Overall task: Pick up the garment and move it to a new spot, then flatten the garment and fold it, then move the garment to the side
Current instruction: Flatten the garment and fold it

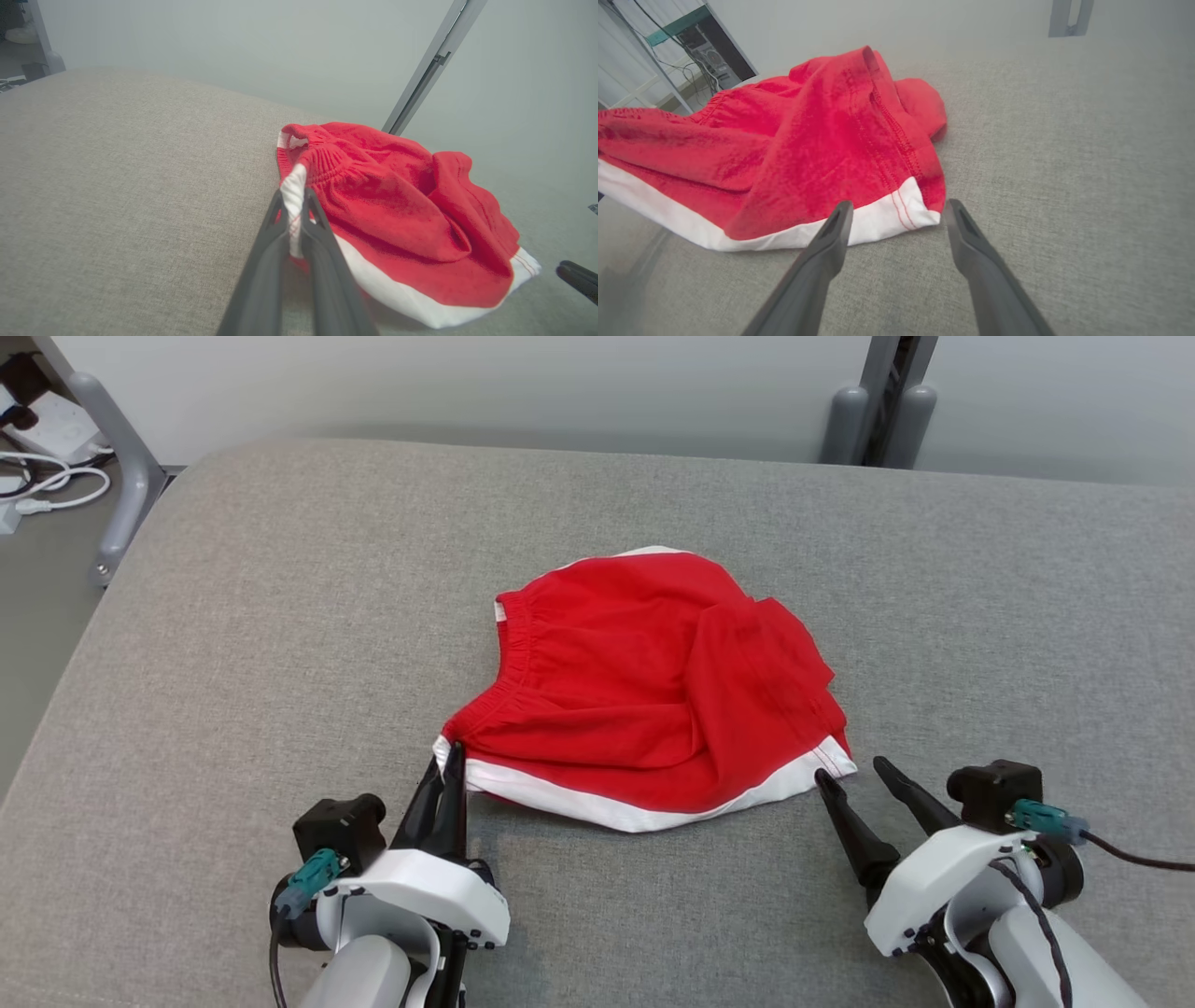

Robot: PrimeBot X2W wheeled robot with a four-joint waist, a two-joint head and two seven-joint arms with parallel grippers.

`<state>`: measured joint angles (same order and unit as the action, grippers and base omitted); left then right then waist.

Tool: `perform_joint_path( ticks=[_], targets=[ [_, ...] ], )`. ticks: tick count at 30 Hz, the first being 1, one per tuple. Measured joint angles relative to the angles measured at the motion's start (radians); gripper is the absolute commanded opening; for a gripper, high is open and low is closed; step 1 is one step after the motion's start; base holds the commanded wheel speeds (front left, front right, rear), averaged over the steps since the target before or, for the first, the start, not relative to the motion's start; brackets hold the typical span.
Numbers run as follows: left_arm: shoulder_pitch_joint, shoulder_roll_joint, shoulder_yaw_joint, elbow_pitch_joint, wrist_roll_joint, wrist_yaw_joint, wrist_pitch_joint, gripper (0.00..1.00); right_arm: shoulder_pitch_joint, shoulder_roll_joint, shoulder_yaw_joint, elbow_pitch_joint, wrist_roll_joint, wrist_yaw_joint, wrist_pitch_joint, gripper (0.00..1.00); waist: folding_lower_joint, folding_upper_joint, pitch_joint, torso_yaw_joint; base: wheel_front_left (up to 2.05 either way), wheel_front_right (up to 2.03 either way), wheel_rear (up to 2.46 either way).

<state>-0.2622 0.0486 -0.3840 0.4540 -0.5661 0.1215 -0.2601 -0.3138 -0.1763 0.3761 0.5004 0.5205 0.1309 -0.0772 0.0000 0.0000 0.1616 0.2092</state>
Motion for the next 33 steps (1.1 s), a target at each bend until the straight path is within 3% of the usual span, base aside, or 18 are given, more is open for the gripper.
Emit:
perform_joint_path(
  ticks=[21, 22, 23, 24, 25, 33],
  targets=[
    [-0.010, 0.000, -0.038, 0.007, -0.016, 0.008, 0.000, 0.00, -0.158, -0.043, 0.202, 0.215, 0.054, 0.000, -0.075, 1.00, 0.0000, 0.0000, 0.038, 0.014, 0.00, 0.00, 0.00],
    [-0.011, 0.000, -0.038, 0.007, -0.016, 0.008, 0.000, 0.00, -0.162, -0.044, 0.212, 0.221, 0.062, 0.000, -0.078, 0.89, 0.0001, 0.0000, 0.038, 0.014, 0.00, 0.00, 0.00],
    [-0.012, 0.001, -0.038, 0.008, -0.016, 0.008, 0.000, 0.00, -0.165, -0.046, 0.224, 0.226, 0.069, 0.000, -0.081, 0.44, 0.0000, 0.0000, 0.038, 0.014, 0.00, 0.00, 0.00],
    [-0.012, 0.001, -0.038, 0.009, -0.016, 0.008, 0.000, 0.00, -0.169, -0.049, 0.238, 0.228, 0.072, 0.000, -0.082, 0.13, 0.0000, 0.0000, 0.037, 0.014, 0.00, 0.00, 0.00],
    [-0.012, 0.002, -0.038, 0.011, -0.016, 0.008, 0.000, 0.00, -0.171, -0.053, 0.256, 0.229, 0.077, 0.000, -0.088, 0.00, 0.0000, 0.0000, 0.037, 0.014, 0.00, 0.00, 0.00],
    [-0.011, 0.019, -0.036, 0.020, -0.026, 0.011, 0.012, 0.00, -0.173, -0.087, 0.337, 0.212, 0.129, 0.000, -0.151, 0.00, 0.0000, 0.0000, 0.015, 0.002, 0.00, 0.00, 0.00]
  ],
)
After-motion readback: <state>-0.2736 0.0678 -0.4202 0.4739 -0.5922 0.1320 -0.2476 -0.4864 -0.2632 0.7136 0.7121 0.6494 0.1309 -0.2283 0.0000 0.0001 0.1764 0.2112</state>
